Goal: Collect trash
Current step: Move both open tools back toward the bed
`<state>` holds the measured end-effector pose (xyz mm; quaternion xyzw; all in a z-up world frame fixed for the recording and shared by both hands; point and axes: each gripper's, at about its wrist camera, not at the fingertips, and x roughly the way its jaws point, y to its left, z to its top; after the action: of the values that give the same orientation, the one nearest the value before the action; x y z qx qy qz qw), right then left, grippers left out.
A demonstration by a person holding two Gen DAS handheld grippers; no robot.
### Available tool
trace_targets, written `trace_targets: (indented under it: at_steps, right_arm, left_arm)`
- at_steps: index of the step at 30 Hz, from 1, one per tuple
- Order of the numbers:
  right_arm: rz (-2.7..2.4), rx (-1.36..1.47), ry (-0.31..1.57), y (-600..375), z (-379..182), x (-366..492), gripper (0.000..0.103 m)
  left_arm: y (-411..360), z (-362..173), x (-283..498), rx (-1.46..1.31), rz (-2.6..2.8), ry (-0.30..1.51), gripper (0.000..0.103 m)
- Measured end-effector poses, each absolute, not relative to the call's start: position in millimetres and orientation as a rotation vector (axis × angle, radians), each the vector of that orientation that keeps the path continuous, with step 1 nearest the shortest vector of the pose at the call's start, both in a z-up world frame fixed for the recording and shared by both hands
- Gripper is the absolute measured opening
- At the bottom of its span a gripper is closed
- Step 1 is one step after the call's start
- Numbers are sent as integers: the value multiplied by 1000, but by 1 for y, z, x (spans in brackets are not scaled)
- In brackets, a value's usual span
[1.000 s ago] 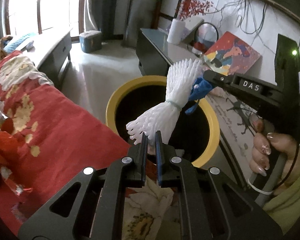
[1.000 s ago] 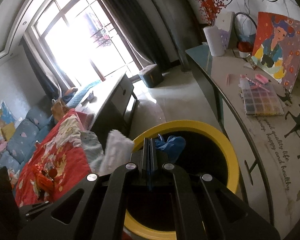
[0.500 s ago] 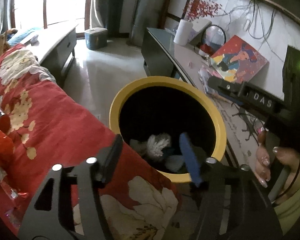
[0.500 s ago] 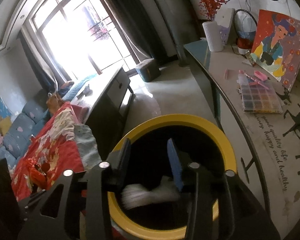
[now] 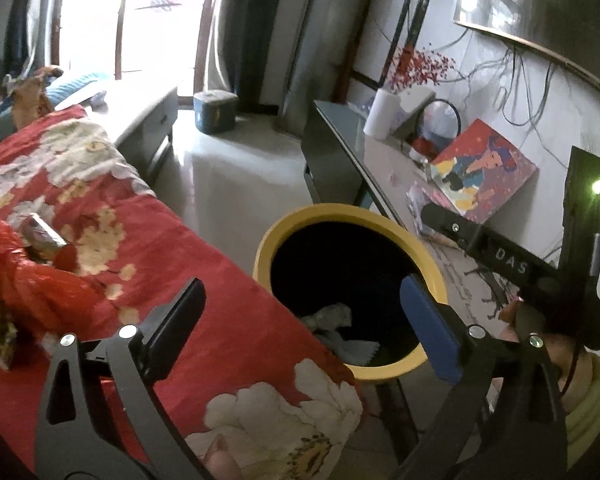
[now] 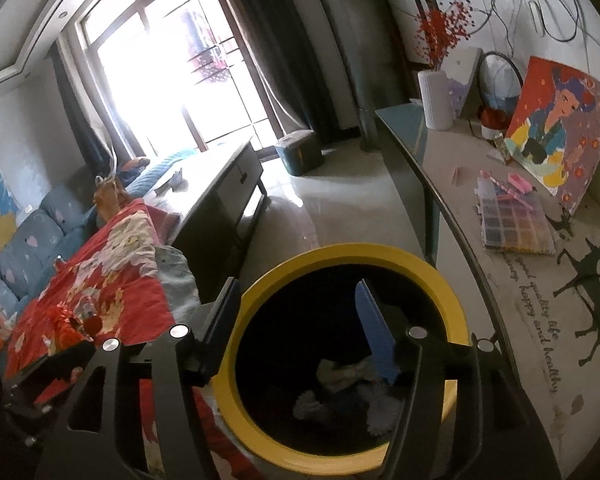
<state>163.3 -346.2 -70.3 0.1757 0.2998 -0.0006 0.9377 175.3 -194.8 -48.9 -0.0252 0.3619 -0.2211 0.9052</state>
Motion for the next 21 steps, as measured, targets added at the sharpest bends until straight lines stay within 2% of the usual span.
trace_targets:
  at_steps: [21]
  right_arm:
    - [99, 263, 555, -283, -34, 143, 65]
  left_arm:
    - [-134, -14, 149, -115, -344, 600, 90]
